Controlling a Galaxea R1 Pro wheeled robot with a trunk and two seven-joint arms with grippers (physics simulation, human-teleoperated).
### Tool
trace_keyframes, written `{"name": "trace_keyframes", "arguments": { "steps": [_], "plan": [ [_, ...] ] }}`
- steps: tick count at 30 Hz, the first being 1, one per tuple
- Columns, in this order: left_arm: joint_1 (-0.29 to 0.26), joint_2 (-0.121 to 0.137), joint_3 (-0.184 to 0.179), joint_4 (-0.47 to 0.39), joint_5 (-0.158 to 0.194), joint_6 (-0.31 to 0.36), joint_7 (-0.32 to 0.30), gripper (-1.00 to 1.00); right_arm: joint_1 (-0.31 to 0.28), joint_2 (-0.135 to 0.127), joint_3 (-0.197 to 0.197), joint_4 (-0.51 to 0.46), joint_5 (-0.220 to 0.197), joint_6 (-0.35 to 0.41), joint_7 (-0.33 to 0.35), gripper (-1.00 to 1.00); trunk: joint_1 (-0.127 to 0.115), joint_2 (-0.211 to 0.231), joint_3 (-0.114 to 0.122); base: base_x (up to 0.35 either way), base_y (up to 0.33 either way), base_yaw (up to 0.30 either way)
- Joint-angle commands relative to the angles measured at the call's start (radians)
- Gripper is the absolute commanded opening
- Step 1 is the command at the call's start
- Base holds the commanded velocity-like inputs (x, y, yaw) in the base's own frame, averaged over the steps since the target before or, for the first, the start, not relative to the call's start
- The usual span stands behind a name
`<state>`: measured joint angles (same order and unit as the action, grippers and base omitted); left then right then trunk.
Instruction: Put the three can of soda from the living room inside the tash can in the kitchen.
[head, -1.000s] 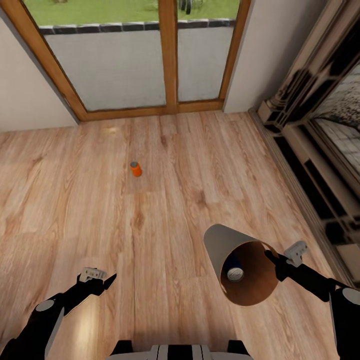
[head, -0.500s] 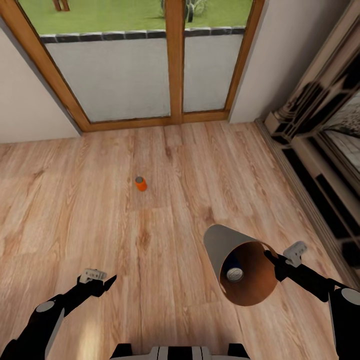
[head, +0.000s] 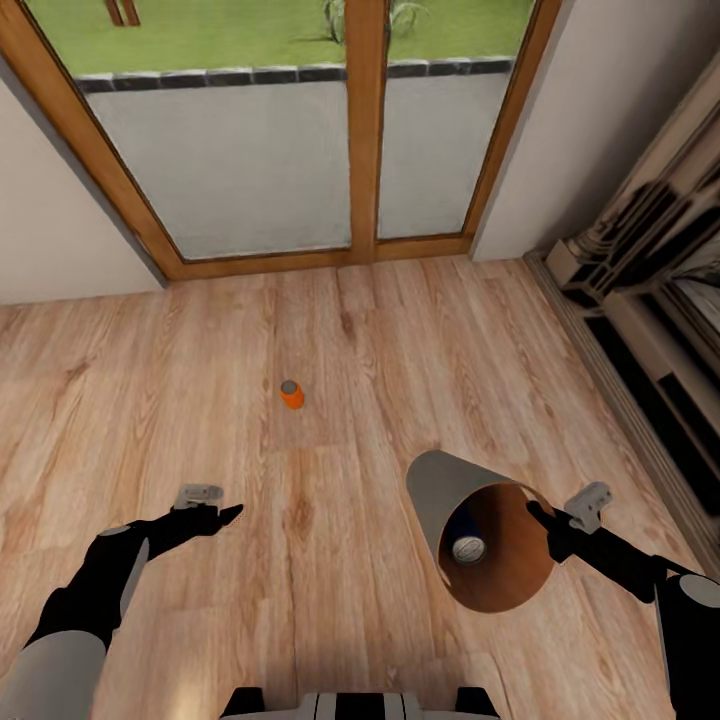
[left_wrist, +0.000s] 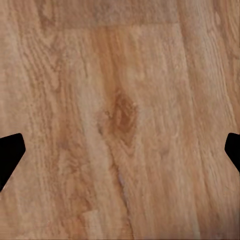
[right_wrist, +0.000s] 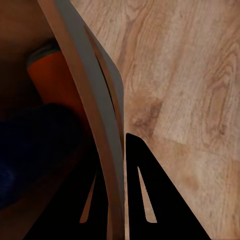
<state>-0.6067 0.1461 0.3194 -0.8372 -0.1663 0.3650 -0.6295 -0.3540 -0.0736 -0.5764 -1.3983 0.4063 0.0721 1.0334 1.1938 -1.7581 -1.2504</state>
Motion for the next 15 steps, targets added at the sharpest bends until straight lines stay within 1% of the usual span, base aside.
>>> {"name": "trace_keyframes", "arguments": {
  "steps": [1,3,4,5,7,10,11,12,14,15],
  "plan": [
    [-0.009,0.000,0.000,0.000,0.000,0.008,0.002,1.00,0.000,0.000,0.001,-0.002,-0.008,0.008,0.009,-1.00,0.000,0.000,0.000,0.317,0.116,0.000],
    [-0.017,-0.001,0.000,-0.001,-0.001,0.016,0.003,1.00,0.000,-0.001,0.001,-0.011,-0.007,0.044,0.010,-1.00,0.000,0.000,0.000,0.317,0.109,0.000],
    [-0.031,-0.001,0.000,-0.005,0.000,0.035,0.004,1.00,0.000,-0.004,0.005,-0.029,-0.007,0.120,0.011,-1.00,0.000,0.000,0.000,0.317,0.102,0.000],
    [-0.037,-0.001,-0.001,-0.006,0.000,0.046,0.004,1.00,0.000,-0.005,0.009,-0.035,-0.007,0.145,0.012,-1.00,0.000,0.000,0.000,0.317,0.101,0.000],
    [-0.068,0.000,-0.001,-0.009,0.002,0.085,0.005,1.00,0.000,-0.012,0.035,-0.076,-0.007,0.232,0.011,-1.00,0.000,0.000,0.000,0.317,0.095,0.000],
    [-0.090,-0.001,-0.001,-0.010,-0.001,0.097,0.008,1.00,-0.001,-0.014,0.044,-0.095,-0.004,0.254,0.010,-1.00,0.000,0.000,0.000,0.318,0.073,0.000],
    [-0.120,-0.001,-0.001,-0.010,-0.003,0.113,0.015,1.00,-0.001,-0.014,0.047,-0.106,0.004,0.266,0.010,-1.00,0.000,0.000,0.000,0.320,0.038,0.000],
    [-0.158,-0.002,-0.002,-0.007,-0.004,0.152,0.024,1.00,-0.002,-0.015,0.048,-0.119,0.022,0.289,0.010,-1.00,0.000,0.000,0.000,0.320,0.024,0.000],
    [-0.227,-0.002,-0.001,-0.002,-0.004,0.270,0.037,1.00,-0.008,-0.016,0.051,-0.152,0.074,0.376,0.011,-1.00,0.000,0.000,0.000,0.321,0.013,0.000],
    [-0.243,-0.002,-0.001,-0.002,-0.003,0.296,0.040,1.00,-0.010,-0.016,0.052,-0.159,0.086,0.400,0.011,-1.00,0.000,0.000,0.000,0.321,0.008,0.000]
  ]
}}
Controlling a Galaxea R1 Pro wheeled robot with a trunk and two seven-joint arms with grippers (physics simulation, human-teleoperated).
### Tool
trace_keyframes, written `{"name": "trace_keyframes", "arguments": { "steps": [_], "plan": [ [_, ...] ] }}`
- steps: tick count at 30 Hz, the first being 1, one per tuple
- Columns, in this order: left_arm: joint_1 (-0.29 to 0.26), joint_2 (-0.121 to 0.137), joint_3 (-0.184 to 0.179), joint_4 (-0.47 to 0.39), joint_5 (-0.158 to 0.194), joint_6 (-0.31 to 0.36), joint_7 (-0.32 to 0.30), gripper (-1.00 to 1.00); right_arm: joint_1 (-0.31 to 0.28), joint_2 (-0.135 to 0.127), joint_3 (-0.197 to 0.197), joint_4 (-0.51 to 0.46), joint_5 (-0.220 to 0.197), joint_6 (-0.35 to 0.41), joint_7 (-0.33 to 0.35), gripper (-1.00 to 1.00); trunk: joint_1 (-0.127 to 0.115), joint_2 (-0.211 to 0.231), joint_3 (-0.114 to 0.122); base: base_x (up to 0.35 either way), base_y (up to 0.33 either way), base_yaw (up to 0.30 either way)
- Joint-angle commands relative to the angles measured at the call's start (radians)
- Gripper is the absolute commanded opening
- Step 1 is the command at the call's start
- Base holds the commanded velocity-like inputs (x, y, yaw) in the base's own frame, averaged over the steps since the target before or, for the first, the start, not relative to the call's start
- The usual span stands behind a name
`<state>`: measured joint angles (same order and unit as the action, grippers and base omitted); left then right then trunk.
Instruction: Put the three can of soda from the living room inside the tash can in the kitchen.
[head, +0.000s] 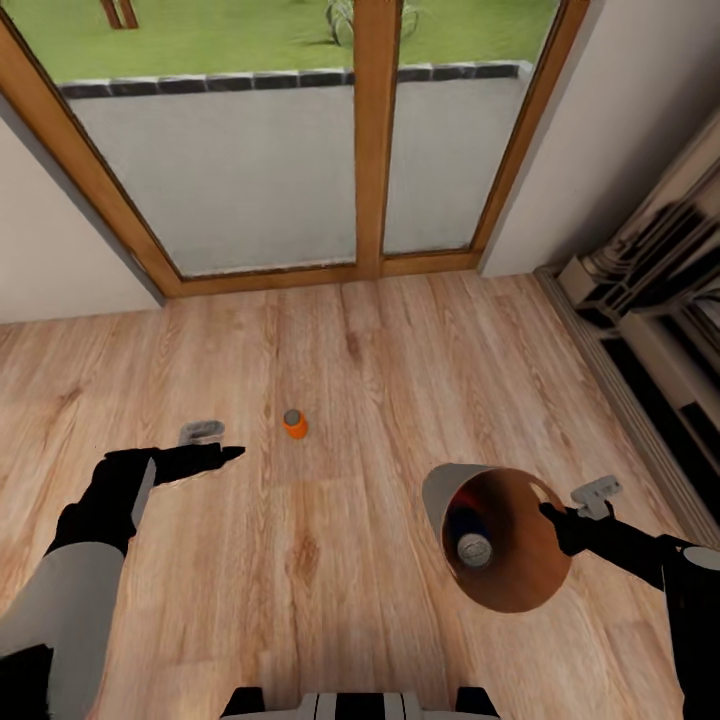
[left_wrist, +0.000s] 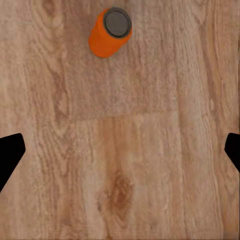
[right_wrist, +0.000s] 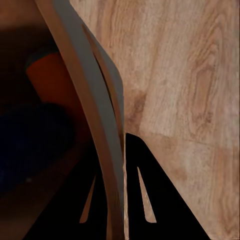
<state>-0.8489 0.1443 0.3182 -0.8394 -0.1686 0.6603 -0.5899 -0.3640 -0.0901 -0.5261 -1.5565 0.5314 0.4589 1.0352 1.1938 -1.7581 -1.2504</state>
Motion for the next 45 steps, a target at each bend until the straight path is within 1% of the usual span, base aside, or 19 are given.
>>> {"name": "trace_keyframes", "arguments": {
  "steps": [1,4,6,7,8,9,12,15,17,18,20,21,23,26,27,28,33,43,45],
  "plan": [
    [-0.038,0.000,0.000,0.001,-0.001,0.043,0.006,1.00,-0.010,-0.001,0.003,-0.011,-0.016,0.057,0.010,-1.00,0.000,0.000,0.000,0.321,0.005,0.000],
    [-0.122,0.000,-0.001,0.003,-0.003,0.126,0.014,1.00,-0.070,-0.006,0.007,-0.021,0.034,0.113,0.010,-1.00,0.000,0.000,0.000,0.321,0.003,0.000],
    [-0.173,0.000,-0.001,0.003,-0.003,0.213,0.016,1.00,-0.150,-0.014,0.015,-0.025,0.115,0.174,0.017,-1.00,0.000,0.000,0.000,0.322,0.001,0.000],
    [-0.182,0.000,-0.001,0.003,-0.002,0.228,0.017,1.00,-0.168,-0.018,0.017,-0.026,0.139,0.194,0.020,-1.00,0.000,0.000,0.000,0.322,0.001,0.000],
    [-0.197,0.000,-0.001,0.004,-0.002,0.250,0.017,1.00,-0.202,-0.027,0.021,-0.027,0.178,0.226,0.029,-1.00,0.000,0.000,0.000,0.322,0.000,0.000],
    [-0.206,0.000,-0.001,0.004,-0.002,0.265,0.017,1.00,-0.232,-0.037,0.032,-0.027,0.207,0.248,0.043,-1.00,0.000,0.000,0.000,0.322,0.000,0.000],
    [-0.215,-0.002,-0.008,0.006,-0.004,0.279,0.018,1.00,-0.296,-0.057,0.064,-0.028,0.252,0.294,0.062,-1.00,0.000,0.000,0.000,0.304,0.000,0.000],
    [-0.216,-0.008,-0.040,0.016,-0.005,0.283,0.022,1.00,-0.374,-0.093,0.102,-0.027,0.319,0.390,0.088,-1.00,0.000,0.000,0.000,0.144,0.000,0.000],
    [-0.216,-0.016,-0.050,0.019,-0.005,0.281,0.030,1.00,-0.405,-0.109,0.117,-0.025,0.337,0.419,0.109,-1.00,0.000,0.000,0.000,0.069,0.000,0.000],
    [-0.214,-0.027,-0.056,0.021,-0.004,0.280,0.047,1.00,-0.435,-0.126,0.129,-0.021,0.348,0.438,0.127,-1.00,0.000,0.000,0.000,0.039,0.000,0.000],
    [-0.210,-0.046,-0.062,0.018,-0.002,0.278,0.107,1.00,-0.474,-0.148,0.139,-0.017,0.358,0.456,0.145,-1.00,0.000,0.000,0.000,0.023,0.000,0.000],
    [-0.209,-0.056,-0.064,0.015,0.000,0.278,0.160,1.00,-0.494,-0.158,0.143,-0.016,0.362,0.462,0.151,-1.00,0.000,0.000,0.000,0.013,0.000,0.000],
    [-0.208,-0.068,-0.067,0.012,0.005,0.277,0.235,1.00,-0.523,-0.170,0.147,-0.014,0.367,0.470,0.158,-1.00,0.000,0.000,0.000,0.007,0.000,0.000],
    [-0.207,-0.075,-0.070,0.010,0.006,0.272,0.273,1.00,-0.542,-0.178,0.150,-0.013,0.378,0.486,0.161,-1.00,0.004,-0.007,-0.003,0.003,0.000,0.000],
    [-0.207,-0.075,-0.070,0.010,0.007,0.270,0.276,1.00,-0.544,-0.179,0.152,-0.013,0.384,0.489,0.162,-1.00,0.008,-0.014,-0.006,0.001,0.000,0.000],
    [-0.206,-0.076,-0.071,0.010,0.008,0.255,0.283,1.00,-0.550,-0.182,0.161,-0.014,0.411,0.495,0.163,-1.00,0.011,-0.021,-0.010,0.000,0.000,0.000],
    [-0.205,-0.077,-0.073,0.010,0.009,0.207,0.284,1.00,-0.576,-0.184,0.187,-0.014,0.482,0.518,0.166,-1.00,0.031,-0.056,-0.031,0.000,0.000,0.000],
    [-0.205,-0.077,-0.074,0.009,0.011,0.197,0.282,1.00,-0.590,-0.185,0.216,-0.018,0.504,0.551,0.169,-1.00,0.069,-0.126,-0.077,0.000,0.000,0.000],
    [-0.205,-0.077,-0.074,0.010,0.011,0.196,0.282,1.00,-0.614,-0.185,0.234,-0.018,0.531,0.560,0.169,-1.00,0.069,-0.126,-0.080,0.000,0.000,0.000]
  ]
}}
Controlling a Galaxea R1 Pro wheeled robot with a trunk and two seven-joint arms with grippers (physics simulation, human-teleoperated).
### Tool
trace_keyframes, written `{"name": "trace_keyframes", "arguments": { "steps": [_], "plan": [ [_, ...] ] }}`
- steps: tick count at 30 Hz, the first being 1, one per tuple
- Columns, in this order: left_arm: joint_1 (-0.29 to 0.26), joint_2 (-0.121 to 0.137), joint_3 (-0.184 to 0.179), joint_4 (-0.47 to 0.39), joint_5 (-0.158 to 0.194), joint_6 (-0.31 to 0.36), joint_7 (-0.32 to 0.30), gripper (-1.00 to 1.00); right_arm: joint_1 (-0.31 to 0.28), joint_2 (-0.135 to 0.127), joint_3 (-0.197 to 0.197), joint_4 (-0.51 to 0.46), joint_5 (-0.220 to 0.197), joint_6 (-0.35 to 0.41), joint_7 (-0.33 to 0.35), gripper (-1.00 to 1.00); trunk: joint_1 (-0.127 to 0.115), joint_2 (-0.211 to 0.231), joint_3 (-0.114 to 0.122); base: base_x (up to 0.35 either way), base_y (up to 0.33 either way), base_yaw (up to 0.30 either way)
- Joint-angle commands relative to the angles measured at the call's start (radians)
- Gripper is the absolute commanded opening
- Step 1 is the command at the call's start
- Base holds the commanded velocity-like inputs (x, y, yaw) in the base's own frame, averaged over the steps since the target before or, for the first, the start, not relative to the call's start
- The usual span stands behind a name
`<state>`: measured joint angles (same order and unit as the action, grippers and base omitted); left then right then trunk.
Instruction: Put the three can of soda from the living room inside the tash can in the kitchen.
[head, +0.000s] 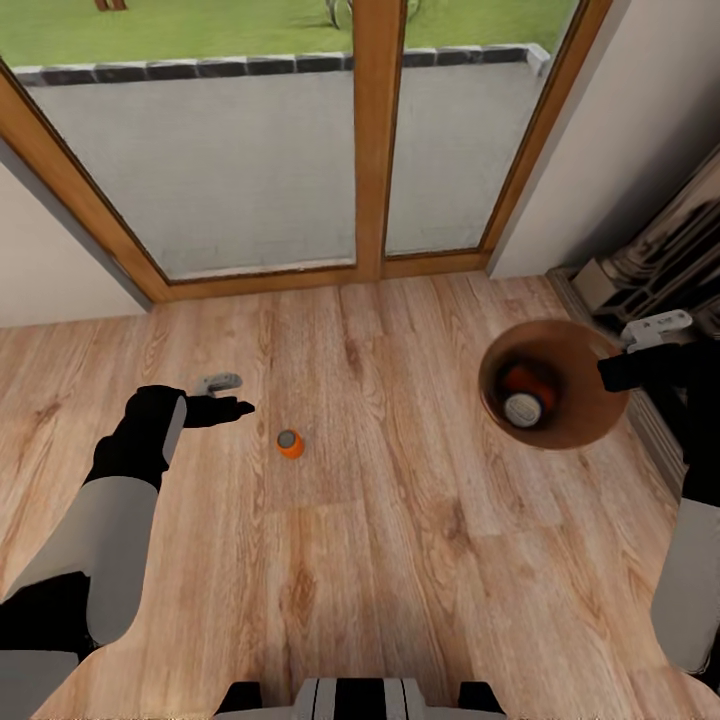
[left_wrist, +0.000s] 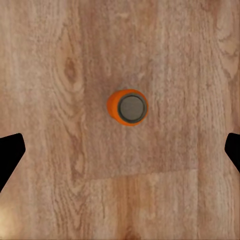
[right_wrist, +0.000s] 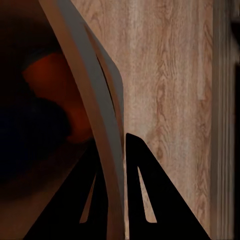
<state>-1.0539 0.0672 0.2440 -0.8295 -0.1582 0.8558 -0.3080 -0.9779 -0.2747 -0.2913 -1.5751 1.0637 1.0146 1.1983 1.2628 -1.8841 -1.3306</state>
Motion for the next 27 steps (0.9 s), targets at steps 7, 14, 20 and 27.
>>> {"name": "trace_keyframes", "arguments": {
  "steps": [7,14,20,27],
  "plan": [
    [0.003,-0.001,0.000,0.001,0.002,-0.007,-0.001,1.00,-0.061,-0.001,0.032,0.000,0.070,0.015,0.028,-1.00,0.000,0.000,-0.011,0.114,0.000,0.000],
    [0.003,-0.001,0.000,0.001,0.002,-0.008,-0.003,1.00,-0.067,0.000,0.043,0.000,0.114,0.016,0.069,-1.00,0.000,0.000,-0.022,0.309,0.000,0.000],
    [0.003,-0.001,0.000,0.001,0.002,-0.008,-0.003,1.00,-0.068,-0.001,0.066,0.000,0.148,0.016,0.077,-1.00,0.000,0.000,-0.031,0.322,0.000,0.000],
    [0.003,-0.001,0.001,0.001,0.002,-0.010,-0.003,1.00,-0.067,0.000,0.075,0.001,0.171,0.016,0.094,-1.00,0.000,0.000,-0.042,0.131,0.000,0.000]
  ]
}}
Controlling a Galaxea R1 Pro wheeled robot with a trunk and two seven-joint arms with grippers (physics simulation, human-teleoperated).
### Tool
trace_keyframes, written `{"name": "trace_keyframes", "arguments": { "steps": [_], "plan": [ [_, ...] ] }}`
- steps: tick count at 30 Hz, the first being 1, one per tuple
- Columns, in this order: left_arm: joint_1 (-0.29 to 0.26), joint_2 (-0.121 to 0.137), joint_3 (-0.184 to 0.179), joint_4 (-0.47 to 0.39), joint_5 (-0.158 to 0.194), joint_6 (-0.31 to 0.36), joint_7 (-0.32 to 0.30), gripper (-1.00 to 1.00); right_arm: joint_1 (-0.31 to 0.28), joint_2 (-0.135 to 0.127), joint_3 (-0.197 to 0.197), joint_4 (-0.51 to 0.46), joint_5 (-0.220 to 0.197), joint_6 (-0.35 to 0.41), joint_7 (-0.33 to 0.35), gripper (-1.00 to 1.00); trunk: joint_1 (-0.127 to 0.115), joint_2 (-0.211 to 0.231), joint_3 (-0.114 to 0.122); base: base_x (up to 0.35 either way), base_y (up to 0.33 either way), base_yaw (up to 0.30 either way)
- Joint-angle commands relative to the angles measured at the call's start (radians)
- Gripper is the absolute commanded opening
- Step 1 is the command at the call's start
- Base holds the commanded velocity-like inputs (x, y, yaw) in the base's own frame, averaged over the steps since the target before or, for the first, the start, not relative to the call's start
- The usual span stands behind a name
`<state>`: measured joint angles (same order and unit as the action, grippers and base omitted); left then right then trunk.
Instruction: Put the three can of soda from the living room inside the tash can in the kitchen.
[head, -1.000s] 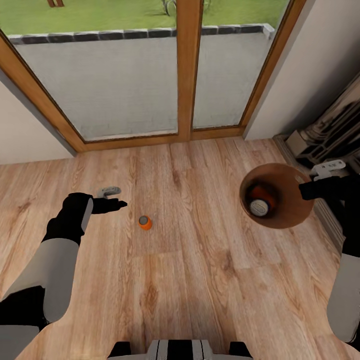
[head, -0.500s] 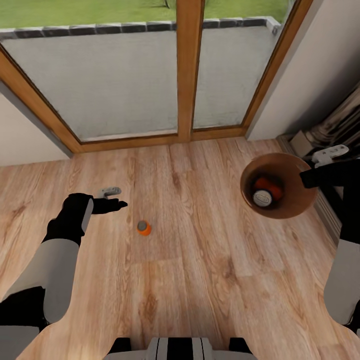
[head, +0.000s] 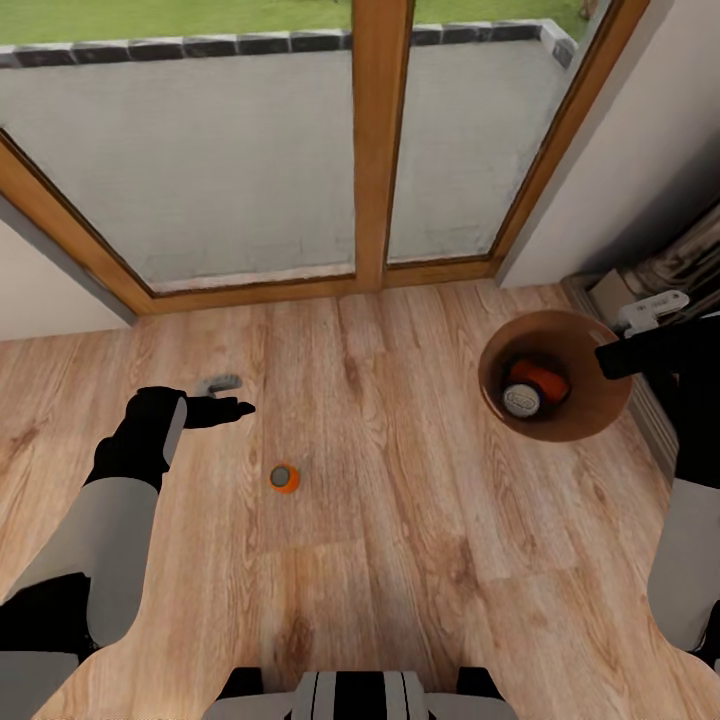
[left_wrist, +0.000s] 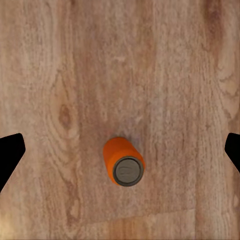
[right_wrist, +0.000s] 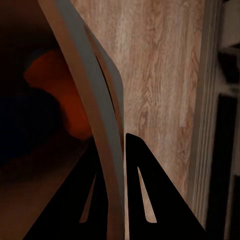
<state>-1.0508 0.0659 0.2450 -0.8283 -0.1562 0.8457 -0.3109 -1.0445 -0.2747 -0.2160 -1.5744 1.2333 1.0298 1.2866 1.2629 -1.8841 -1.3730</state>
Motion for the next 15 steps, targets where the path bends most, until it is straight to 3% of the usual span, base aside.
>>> {"name": "trace_keyframes", "arguments": {
  "steps": [1,15],
  "plan": [
    [0.000,0.000,0.000,0.000,0.000,-0.001,0.001,1.00,0.000,0.000,0.002,-0.001,0.002,0.001,0.008,-1.00,0.000,0.000,-0.001,0.013,0.000,0.000],
    [0.000,-0.019,0.000,0.006,0.000,-0.002,0.001,1.00,-0.008,-0.001,0.003,-0.001,0.008,0.001,0.010,-1.00,0.046,-0.084,-0.060,0.002,0.000,0.000]
  ]
}}
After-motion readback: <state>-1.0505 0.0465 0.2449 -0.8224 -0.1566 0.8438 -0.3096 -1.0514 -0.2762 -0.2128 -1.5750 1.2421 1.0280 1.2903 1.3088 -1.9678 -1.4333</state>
